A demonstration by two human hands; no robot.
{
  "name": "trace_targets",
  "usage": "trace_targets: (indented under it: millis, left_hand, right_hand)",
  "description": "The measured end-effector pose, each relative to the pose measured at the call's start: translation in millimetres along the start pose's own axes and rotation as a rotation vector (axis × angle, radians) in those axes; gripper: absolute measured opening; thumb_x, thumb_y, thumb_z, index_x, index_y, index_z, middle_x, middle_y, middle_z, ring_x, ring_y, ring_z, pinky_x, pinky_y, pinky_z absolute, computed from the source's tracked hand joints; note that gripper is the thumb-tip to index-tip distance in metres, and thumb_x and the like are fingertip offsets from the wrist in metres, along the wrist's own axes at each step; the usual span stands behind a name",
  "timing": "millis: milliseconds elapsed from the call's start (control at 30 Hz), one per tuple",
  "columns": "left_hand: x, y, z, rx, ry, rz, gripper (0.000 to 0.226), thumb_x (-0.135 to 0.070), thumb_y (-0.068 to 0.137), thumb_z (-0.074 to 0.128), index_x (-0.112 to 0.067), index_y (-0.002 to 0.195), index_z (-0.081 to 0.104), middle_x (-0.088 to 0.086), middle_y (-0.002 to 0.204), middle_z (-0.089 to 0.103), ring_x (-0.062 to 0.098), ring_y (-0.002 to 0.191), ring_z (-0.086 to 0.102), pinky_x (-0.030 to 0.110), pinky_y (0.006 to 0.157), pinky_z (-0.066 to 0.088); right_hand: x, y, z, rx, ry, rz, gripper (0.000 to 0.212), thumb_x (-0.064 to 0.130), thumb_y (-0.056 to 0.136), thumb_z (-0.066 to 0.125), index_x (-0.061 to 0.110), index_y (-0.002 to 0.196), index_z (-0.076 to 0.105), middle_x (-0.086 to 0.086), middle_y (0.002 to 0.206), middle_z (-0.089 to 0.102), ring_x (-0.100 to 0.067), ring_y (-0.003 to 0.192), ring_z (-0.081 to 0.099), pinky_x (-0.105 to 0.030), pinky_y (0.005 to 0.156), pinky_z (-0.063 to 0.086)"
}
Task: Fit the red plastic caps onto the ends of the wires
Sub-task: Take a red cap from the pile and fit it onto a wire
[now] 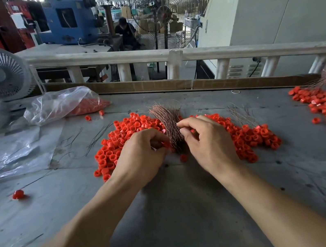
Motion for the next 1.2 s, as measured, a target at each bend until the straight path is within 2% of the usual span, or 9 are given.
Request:
trace_targets:
  millis: [133, 233, 333, 467, 567, 767, 967, 1133, 1200]
  left_hand:
    - [-4, -2, -2, 0.023, -0.226, -0.041, 0.023, -0.001, 0.084, 0.077, -0.019, 0.099, 0.076, -0.003, 0.086, 0.076, 0.009, 0.078, 0.068, 0.023, 0.075, 0.053]
    - [-7, -4, -3, 0.059, -0.491, -0.106, 0.023, 0.009, 0.085, 0.072, -0.008, 0.1, 0.076, 0.012, 0.089, 0.077, 0.011, 0.071, 0.064, 0.02, 0.066, 0.053]
    - [-8, -5, -4, 0.07, -0.613, -0.143, 0.02, 0.01, 0.086, 0.07, -0.003, 0.1, 0.074, 0.01, 0.081, 0.075, 0.01, 0.061, 0.06, 0.015, 0.053, 0.045]
    - [-9, -4, -11, -0.02, -0.477, -0.071, 0.02, 0.005, 0.089, 0.071, -0.01, 0.101, 0.075, 0.001, 0.086, 0.077, 0.006, 0.066, 0.065, 0.016, 0.059, 0.051]
    - [-12, -4, -13, -0.072, -0.33, 0.028, 0.024, -0.004, 0.09, 0.074, -0.023, 0.105, 0.075, -0.005, 0.091, 0.075, 0.011, 0.075, 0.068, 0.031, 0.076, 0.06]
    - [-25, -10, -14, -0.093, -0.226, 0.228, 0.018, -0.009, 0.089, 0.075, -0.028, 0.091, 0.076, -0.014, 0.079, 0.071, 0.004, 0.071, 0.067, 0.021, 0.063, 0.053]
    - [-31, -9, -17, -0.064, -0.492, 0.269, 0.02, -0.002, 0.09, 0.073, -0.021, 0.092, 0.078, -0.003, 0.076, 0.074, 0.011, 0.063, 0.063, 0.025, 0.058, 0.052]
    - [-33, -11, -17, -0.029, -0.603, 0.318, 0.015, 0.0, 0.089, 0.073, -0.013, 0.096, 0.078, -0.003, 0.079, 0.075, 0.005, 0.064, 0.064, 0.017, 0.059, 0.049]
    - [-31, -8, -20, -0.091, -0.608, 0.305, 0.012, -0.005, 0.088, 0.075, -0.015, 0.094, 0.079, 0.002, 0.076, 0.074, 0.011, 0.062, 0.061, 0.021, 0.055, 0.05]
  right_hand:
    - [3, 1, 4, 0.057, -0.009, -0.056, 0.015, 0.01, 0.093, 0.069, 0.013, 0.104, 0.079, -0.004, 0.098, 0.074, -0.025, 0.096, 0.065, -0.04, 0.091, 0.05]
    - [4, 2, 2, 0.045, 0.023, -0.036, 0.018, 0.006, 0.093, 0.068, 0.011, 0.106, 0.079, -0.004, 0.1, 0.073, -0.023, 0.099, 0.065, -0.036, 0.094, 0.05]
    - [9, 2, -6, 0.001, 0.056, -0.036, 0.016, 0.007, 0.092, 0.068, 0.013, 0.102, 0.079, 0.0, 0.098, 0.073, -0.018, 0.097, 0.066, -0.029, 0.091, 0.05]
    - [22, -1, -17, -0.074, 0.088, -0.058, 0.01, 0.008, 0.086, 0.067, 0.014, 0.087, 0.076, 0.003, 0.085, 0.07, -0.015, 0.086, 0.063, -0.032, 0.083, 0.051]
    - [38, -5, -24, -0.081, 0.069, -0.143, 0.008, 0.009, 0.083, 0.064, 0.012, 0.08, 0.071, 0.003, 0.079, 0.066, -0.019, 0.08, 0.059, -0.032, 0.079, 0.05]
    - [58, -12, -32, -0.079, 0.181, -0.254, 0.015, 0.006, 0.085, 0.066, 0.01, 0.098, 0.073, 0.003, 0.087, 0.067, -0.015, 0.081, 0.06, -0.026, 0.079, 0.049]
    - [46, -10, -27, 0.036, 0.503, -0.029, 0.048, 0.002, 0.088, 0.054, 0.013, 0.135, 0.059, 0.003, 0.126, 0.065, -0.006, 0.115, 0.064, -0.021, 0.079, 0.056]
    - [43, -8, -29, 0.085, 0.397, -0.074, 0.03, 0.005, 0.094, 0.062, 0.018, 0.121, 0.069, 0.015, 0.096, 0.071, -0.005, 0.086, 0.07, -0.026, 0.073, 0.059]
    - [41, -4, -37, 0.032, 0.301, -0.137, 0.021, 0.008, 0.095, 0.067, 0.018, 0.113, 0.073, 0.015, 0.091, 0.071, -0.001, 0.083, 0.068, -0.014, 0.073, 0.052]
Point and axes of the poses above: each hand's wrist, its own y-axis towards the middle knuckle, its own z-axis out of the palm, x = y × z, the point moved 5 cm from there along y, towards the middle knuckle
